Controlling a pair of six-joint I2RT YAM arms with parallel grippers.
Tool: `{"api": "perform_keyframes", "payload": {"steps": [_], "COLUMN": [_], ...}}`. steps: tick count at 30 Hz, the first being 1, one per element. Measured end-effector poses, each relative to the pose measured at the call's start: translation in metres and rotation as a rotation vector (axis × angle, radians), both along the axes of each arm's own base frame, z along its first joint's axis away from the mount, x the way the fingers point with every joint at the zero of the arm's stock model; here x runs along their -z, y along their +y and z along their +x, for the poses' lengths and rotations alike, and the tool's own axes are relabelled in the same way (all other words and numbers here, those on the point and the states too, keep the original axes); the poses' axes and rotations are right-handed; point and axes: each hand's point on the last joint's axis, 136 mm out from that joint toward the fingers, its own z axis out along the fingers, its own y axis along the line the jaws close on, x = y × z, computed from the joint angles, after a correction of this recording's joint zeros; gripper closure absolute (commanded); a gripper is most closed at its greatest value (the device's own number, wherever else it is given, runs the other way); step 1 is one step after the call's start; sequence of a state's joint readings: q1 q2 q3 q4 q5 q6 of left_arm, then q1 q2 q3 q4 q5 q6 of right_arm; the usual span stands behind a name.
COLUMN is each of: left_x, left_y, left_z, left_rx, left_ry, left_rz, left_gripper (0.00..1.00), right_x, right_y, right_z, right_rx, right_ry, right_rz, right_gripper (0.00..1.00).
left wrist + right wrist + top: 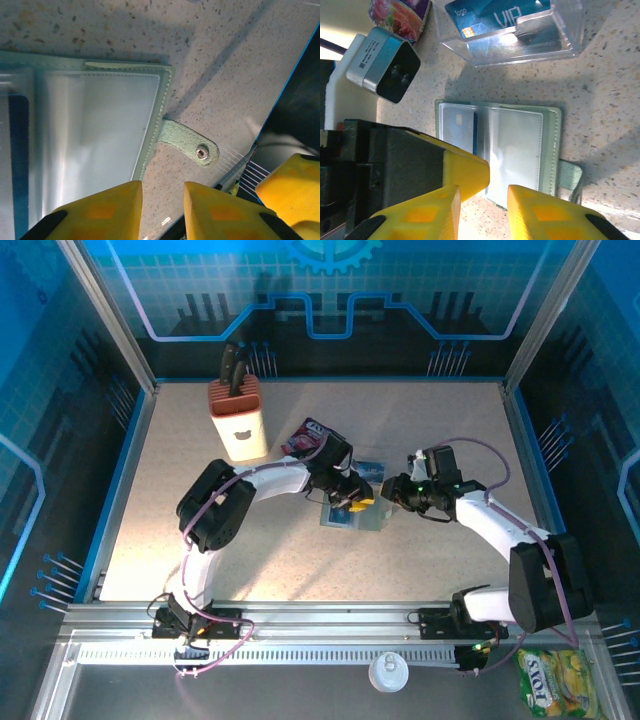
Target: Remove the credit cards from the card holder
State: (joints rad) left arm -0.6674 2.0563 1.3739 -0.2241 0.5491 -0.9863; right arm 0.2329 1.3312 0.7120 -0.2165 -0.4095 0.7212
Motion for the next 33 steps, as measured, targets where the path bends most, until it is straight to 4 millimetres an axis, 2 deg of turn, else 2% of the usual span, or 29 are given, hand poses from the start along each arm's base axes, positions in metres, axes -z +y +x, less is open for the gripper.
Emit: {"api": "perform_keyframes", "payload": {"steps": [4, 10, 14, 22, 33], "left_x": [0.002, 0.001, 0.000, 0.005, 0.009], "left_y": [0.012, 0.054, 0.072, 0.085, 0.088], "left_z": [0.008, 0.016, 0.019, 0.013, 0.009], "left_rx": [-0.035, -0.125, -0.166, -0.185, -0.178], "left_ry": [-0.009, -0.013, -0.019, -0.015, -0.022], "left_rz": [0.019, 0.049, 0.056, 0.075, 0.085], "left_gripper": [0.71, 0.71, 0.71, 0.73, 0.74], "right_x": [0.010, 0.039, 0.051, 0.075, 0.074], "right_y": [0.011, 0.034, 0.043, 0.038, 0.030], "right_z": [-0.005, -0.022, -0.023, -0.025, -0.014], "right_rx": [-0.039, -0.119, -0.143, -0.133, -0.123], "right_ry": [0.037, 0.133, 0.173, 0.238, 0.218], "right_rz": [0.009, -0.005, -0.012, -0.045, -0.061], "right_gripper": [0.68, 0.68, 0.68, 0.68, 0.68]}}
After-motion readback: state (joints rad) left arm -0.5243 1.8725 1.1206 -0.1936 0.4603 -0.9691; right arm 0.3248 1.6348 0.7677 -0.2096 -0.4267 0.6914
